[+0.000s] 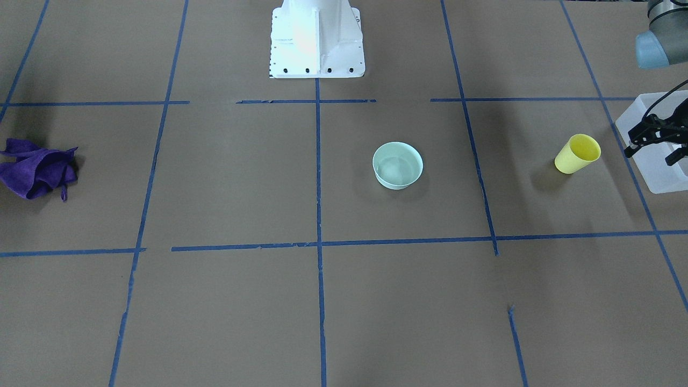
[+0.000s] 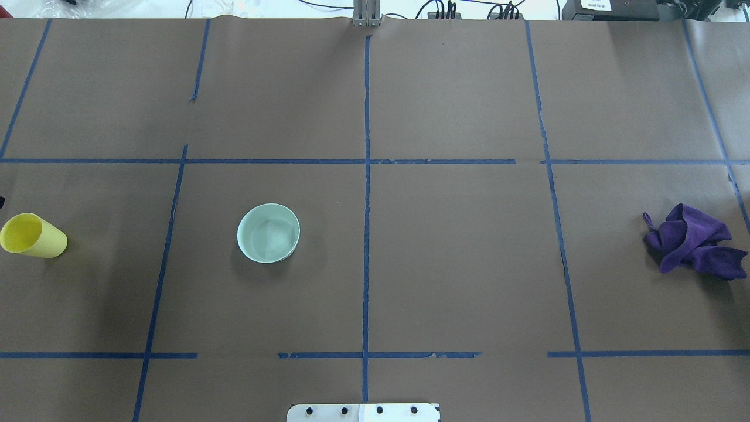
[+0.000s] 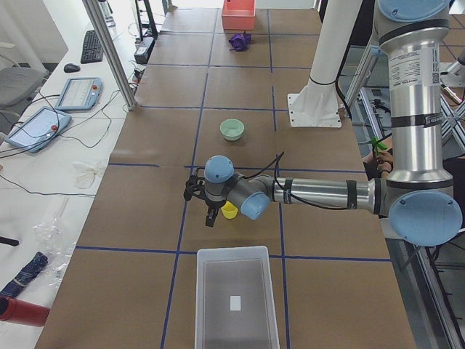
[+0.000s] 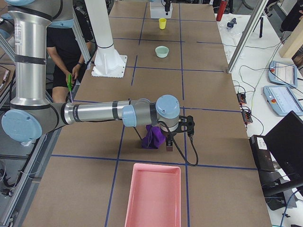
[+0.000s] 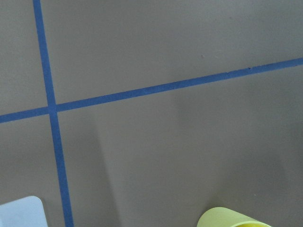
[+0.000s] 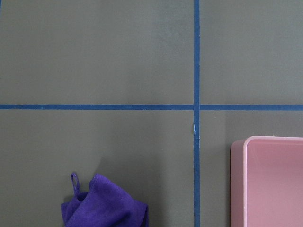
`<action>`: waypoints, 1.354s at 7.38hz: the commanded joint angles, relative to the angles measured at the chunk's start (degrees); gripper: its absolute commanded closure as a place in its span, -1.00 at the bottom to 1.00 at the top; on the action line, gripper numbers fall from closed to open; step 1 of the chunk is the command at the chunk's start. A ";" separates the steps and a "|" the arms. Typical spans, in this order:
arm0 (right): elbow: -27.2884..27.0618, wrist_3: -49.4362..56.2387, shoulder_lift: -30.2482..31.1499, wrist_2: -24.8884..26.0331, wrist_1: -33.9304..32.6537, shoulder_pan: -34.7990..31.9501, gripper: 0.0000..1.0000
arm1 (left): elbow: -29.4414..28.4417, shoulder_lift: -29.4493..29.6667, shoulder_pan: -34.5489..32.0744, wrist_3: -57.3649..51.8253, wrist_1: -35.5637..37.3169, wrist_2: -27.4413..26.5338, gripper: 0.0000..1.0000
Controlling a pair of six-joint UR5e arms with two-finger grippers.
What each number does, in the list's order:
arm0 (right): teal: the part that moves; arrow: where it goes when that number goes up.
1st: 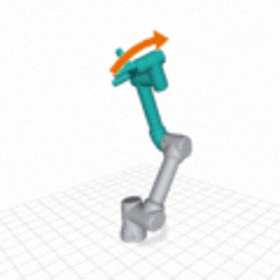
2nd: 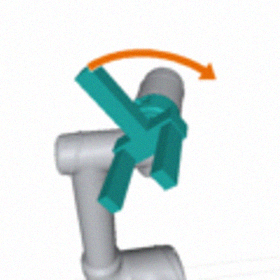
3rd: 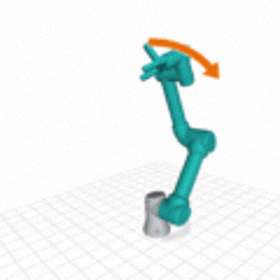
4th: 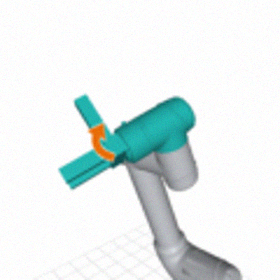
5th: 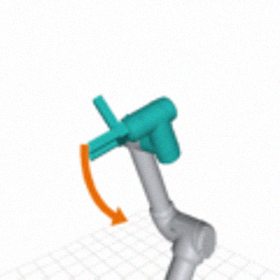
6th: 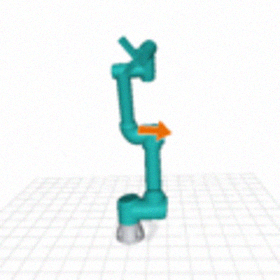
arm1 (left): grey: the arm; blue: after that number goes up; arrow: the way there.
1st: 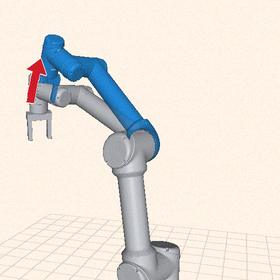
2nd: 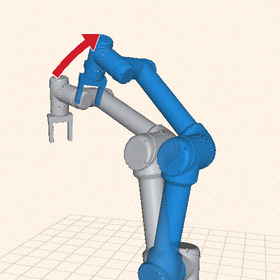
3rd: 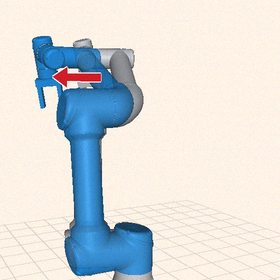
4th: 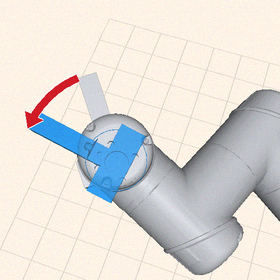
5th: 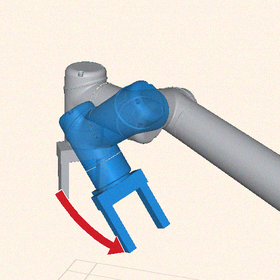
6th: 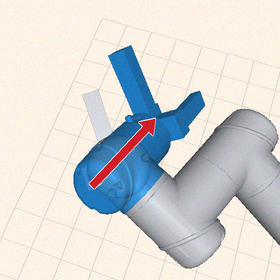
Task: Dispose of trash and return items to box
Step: 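Move the left gripper toward the yellow cup at the table edge, then grasp the yellow cup with the left gripper and lift it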
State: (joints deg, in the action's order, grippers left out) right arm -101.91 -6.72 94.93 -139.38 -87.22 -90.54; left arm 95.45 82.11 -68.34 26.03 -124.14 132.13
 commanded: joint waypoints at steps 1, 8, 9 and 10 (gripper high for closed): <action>-0.30 -0.14 -0.01 -0.02 0.03 0.19 -1.00 | -0.09 -0.10 3.99 1.13 0.30 -0.03 -1.00; -0.65 -0.23 -0.01 -0.19 0.03 0.19 -1.00 | -1.76 -0.19 6.91 0.69 0.30 -0.12 0.56; -0.92 -0.23 -0.10 -0.19 0.12 0.19 -1.00 | -1.76 -0.19 6.91 0.95 0.30 -0.20 1.00; -1.61 -0.23 -0.10 -0.37 0.03 0.19 -1.00 | -1.50 -0.28 6.91 1.04 0.30 -0.20 1.00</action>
State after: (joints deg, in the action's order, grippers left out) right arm -102.88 -6.94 94.87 -139.61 -87.15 -90.35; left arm 93.76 81.90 -61.49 26.91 -123.84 131.96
